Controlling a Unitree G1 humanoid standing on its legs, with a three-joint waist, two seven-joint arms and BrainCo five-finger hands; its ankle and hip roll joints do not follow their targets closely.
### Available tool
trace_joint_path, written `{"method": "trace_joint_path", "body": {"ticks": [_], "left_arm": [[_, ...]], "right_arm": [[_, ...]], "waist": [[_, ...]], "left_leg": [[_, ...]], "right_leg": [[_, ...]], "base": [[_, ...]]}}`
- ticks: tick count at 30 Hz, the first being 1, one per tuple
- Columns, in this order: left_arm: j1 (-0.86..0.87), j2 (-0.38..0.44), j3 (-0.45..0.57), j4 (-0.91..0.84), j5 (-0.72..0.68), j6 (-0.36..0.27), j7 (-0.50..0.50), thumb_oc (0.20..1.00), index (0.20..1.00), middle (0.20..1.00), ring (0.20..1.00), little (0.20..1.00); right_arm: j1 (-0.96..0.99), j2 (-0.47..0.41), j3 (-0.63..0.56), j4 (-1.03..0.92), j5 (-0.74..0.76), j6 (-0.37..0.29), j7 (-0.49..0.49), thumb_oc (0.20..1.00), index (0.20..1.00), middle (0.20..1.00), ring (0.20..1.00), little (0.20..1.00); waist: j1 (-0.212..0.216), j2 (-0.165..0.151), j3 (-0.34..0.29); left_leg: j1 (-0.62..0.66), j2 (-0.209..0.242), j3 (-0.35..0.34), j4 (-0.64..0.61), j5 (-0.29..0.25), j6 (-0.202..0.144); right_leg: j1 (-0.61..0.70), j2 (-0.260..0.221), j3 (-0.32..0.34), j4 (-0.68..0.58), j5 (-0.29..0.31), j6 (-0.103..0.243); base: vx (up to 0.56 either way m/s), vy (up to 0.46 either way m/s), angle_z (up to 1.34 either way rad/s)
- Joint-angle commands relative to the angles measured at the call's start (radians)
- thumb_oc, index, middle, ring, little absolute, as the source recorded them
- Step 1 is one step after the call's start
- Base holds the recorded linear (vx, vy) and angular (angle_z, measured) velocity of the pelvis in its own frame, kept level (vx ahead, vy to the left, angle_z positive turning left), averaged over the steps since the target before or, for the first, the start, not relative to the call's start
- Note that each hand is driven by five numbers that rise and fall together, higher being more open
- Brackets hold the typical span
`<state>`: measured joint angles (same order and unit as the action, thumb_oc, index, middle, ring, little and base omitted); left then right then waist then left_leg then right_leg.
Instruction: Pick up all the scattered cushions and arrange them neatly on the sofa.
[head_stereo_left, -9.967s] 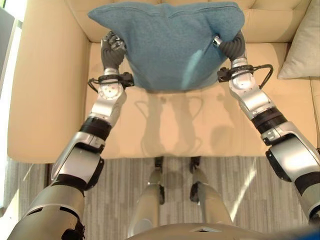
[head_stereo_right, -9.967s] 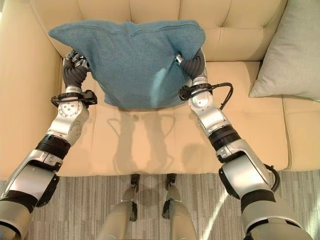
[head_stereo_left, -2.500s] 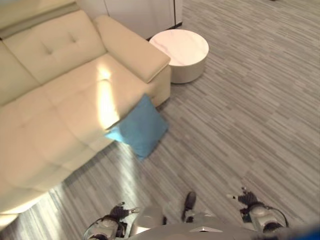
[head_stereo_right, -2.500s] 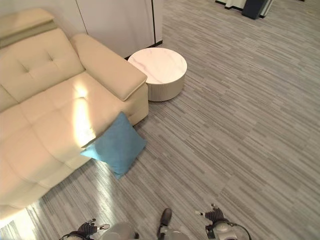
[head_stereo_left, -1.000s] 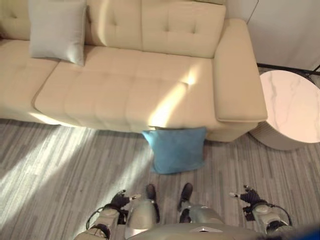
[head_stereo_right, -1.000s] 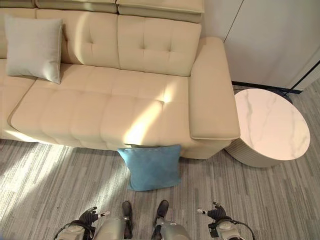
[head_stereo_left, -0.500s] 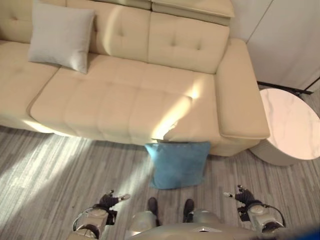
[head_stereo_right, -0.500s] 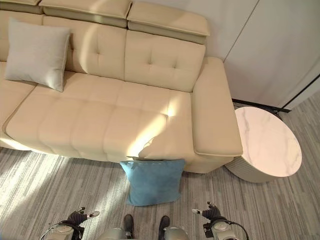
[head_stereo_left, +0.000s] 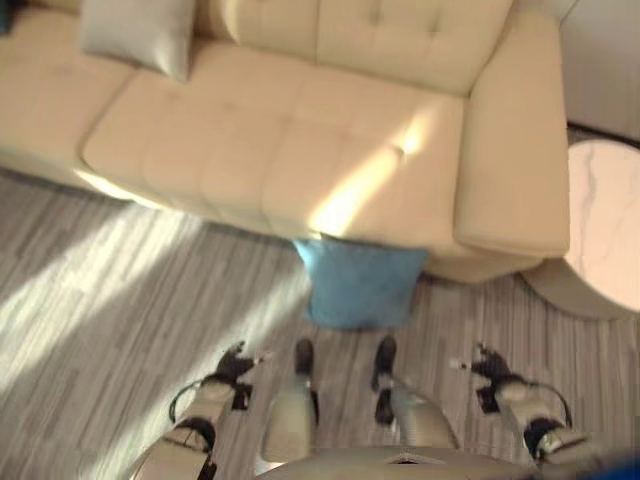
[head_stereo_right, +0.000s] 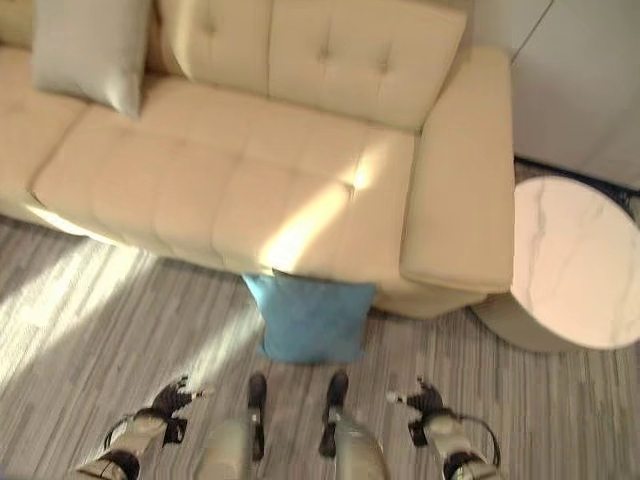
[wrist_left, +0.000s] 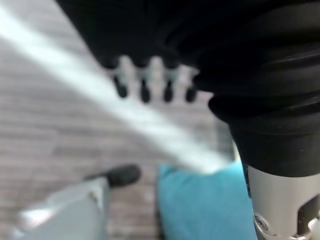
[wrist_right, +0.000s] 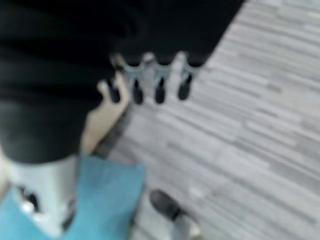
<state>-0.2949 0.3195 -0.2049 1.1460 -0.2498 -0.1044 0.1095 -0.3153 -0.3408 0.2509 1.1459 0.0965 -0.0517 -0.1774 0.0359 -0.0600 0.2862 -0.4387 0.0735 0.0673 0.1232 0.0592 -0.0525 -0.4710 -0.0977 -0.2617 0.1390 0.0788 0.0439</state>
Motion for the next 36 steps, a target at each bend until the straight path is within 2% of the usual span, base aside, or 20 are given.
{"method": "trace_joint_path", "body": {"ticks": [1, 2, 4, 5, 10, 12, 16, 22, 29, 36], "left_arm": [[-0.016, 0.041, -0.022, -0.019, -0.042, -0.050, 0.057, 1.000, 1.000, 1.000, 1.000, 1.000], [-0.072, 0.058, -0.032, -0.043, -0.070, -0.059, 0.087, 1.000, 1.000, 1.000, 1.000, 1.000], [-0.100, 0.062, -0.034, -0.049, -0.086, -0.062, 0.096, 1.000, 1.000, 1.000, 1.000, 1.000], [-0.150, 0.075, -0.035, -0.065, -0.115, -0.070, 0.122, 1.000, 1.000, 1.000, 1.000, 1.000], [-0.284, 0.106, -0.031, -0.125, -0.192, -0.107, 0.197, 1.000, 1.000, 1.000, 1.000, 1.000], [-0.308, 0.114, -0.028, -0.142, -0.205, -0.116, 0.212, 1.000, 1.000, 1.000, 1.000, 1.000], [-0.429, 0.148, -0.035, -0.163, -0.249, -0.131, 0.247, 1.000, 1.000, 1.000, 1.000, 1.000], [-0.620, 0.201, -0.098, -0.153, -0.267, -0.139, 0.243, 1.000, 1.000, 1.000, 1.000, 1.000], [-0.688, 0.181, -0.140, -0.120, -0.288, -0.128, 0.226, 1.000, 1.000, 1.000, 1.000, 1.000], [-0.744, 0.167, -0.162, -0.106, -0.312, -0.117, 0.222, 1.000, 1.000, 1.000, 1.000, 1.000]], "right_arm": [[0.003, -0.041, 0.043, -0.066, 0.033, -0.034, -0.053, 1.000, 1.000, 1.000, 1.000, 1.000], [-0.056, -0.056, 0.050, -0.099, 0.052, -0.037, -0.082, 1.000, 1.000, 1.000, 1.000, 1.000], [-0.087, -0.061, 0.052, -0.106, 0.063, -0.041, -0.097, 1.000, 1.000, 1.000, 1.000, 1.000], [-0.144, -0.078, 0.050, -0.134, 0.082, -0.045, -0.132, 1.000, 1.000, 1.000, 1.000, 1.000], [-0.284, -0.111, 0.025, -0.183, 0.136, -0.077, -0.226, 1.000, 1.000, 1.000, 1.000, 1.000], [-0.312, -0.121, 0.021, -0.191, 0.137, -0.082, -0.244, 1.000, 1.000, 1.000, 1.000, 1.000], [-0.439, -0.155, 0.025, -0.222, 0.157, -0.102, -0.308, 1.000, 1.000, 1.000, 1.000, 1.000], [-0.570, -0.190, 0.044, -0.251, 0.165, -0.120, -0.356, 1.000, 1.000, 1.000, 1.000, 1.000], [-0.595, -0.202, 0.067, -0.214, 0.182, -0.116, -0.343, 1.000, 1.000, 1.000, 1.000, 1.000], [-0.642, -0.216, 0.095, -0.210, 0.208, -0.118, -0.345, 1.000, 1.000, 1.000, 1.000, 1.000]], "waist": [[-0.016, -0.005, -0.019], [-0.025, -0.006, -0.001], [-0.028, -0.006, 0.006], [-0.036, -0.005, 0.026], [-0.051, 0.004, 0.063], [-0.052, 0.005, 0.074], [-0.064, 0.008, 0.117], [-0.095, 0.016, 0.077], [-0.108, 0.021, 0.041], [-0.118, 0.025, 0.033]], "left_leg": [[-0.010, -0.042, 0.012, -0.012, -0.035, -0.011], [-0.080, -0.035, 0.019, 0.006, -0.026, -0.015], [-0.118, -0.031, 0.020, 0.016, -0.023, -0.016], [-0.192, -0.028, 0.020, 0.038, -0.019, -0.018], [-0.357, -0.032, 0.015, 0.065, -0.013, -0.018], [-0.387, -0.033, 0.017, 0.072, -0.015, -0.017], [-0.549, -0.036, 0.012, 0.166, -0.038, -0.001], [-0.760, -0.062, 0.014, 0.251, -0.069, 0.015], [-0.856, -0.067, 0.013, 0.300, -0.082, 0.026], [-0.939, -0.064, 0.013, 0.350, -0.091, 0.035]], "right_leg": [[0.008, -0.027, 0.021, 0.061, -0.084, 0.072], [-0.064, -0.032, 0.026, 0.077, -0.074, 0.072], [-0.105, -0.036, 0.028, 0.089, -0.071, 0.072], [-0.179, -0.042, 0.036, 0.111, -0.068, 0.071], [-0.356, -0.058, 0.060, 0.168, -0.062, 0.075], [-0.384, -0.062, 0.067, 0.179, -0.063, 0.076], [-0.539, -0.078, 0.099, 0.259, -0.067, 0.076], [-0.754, -0.090, 0.144, 0.332, -0.075, 0.083], [-0.852, -0.088, 0.165, 0.375, -0.090, 0.083], [-0.937, -0.087, 0.179, 0.412, -0.102, 0.080]], "base": [[-0.08, 0.006, -0.07], [-0.13, 0.042, -0.13], [-0.13, 0.047, -0.04], [-0.12, 0.052, -0.12], [-0.07, 0.061, -0.04], [-0.04, 0.052, 0.05], [-0.01, 0.098, -0.05], [0.03, 0.101, 0.02], [0.03, 0.036, -0.02], [0.03, -0.003, -0.04]]}}
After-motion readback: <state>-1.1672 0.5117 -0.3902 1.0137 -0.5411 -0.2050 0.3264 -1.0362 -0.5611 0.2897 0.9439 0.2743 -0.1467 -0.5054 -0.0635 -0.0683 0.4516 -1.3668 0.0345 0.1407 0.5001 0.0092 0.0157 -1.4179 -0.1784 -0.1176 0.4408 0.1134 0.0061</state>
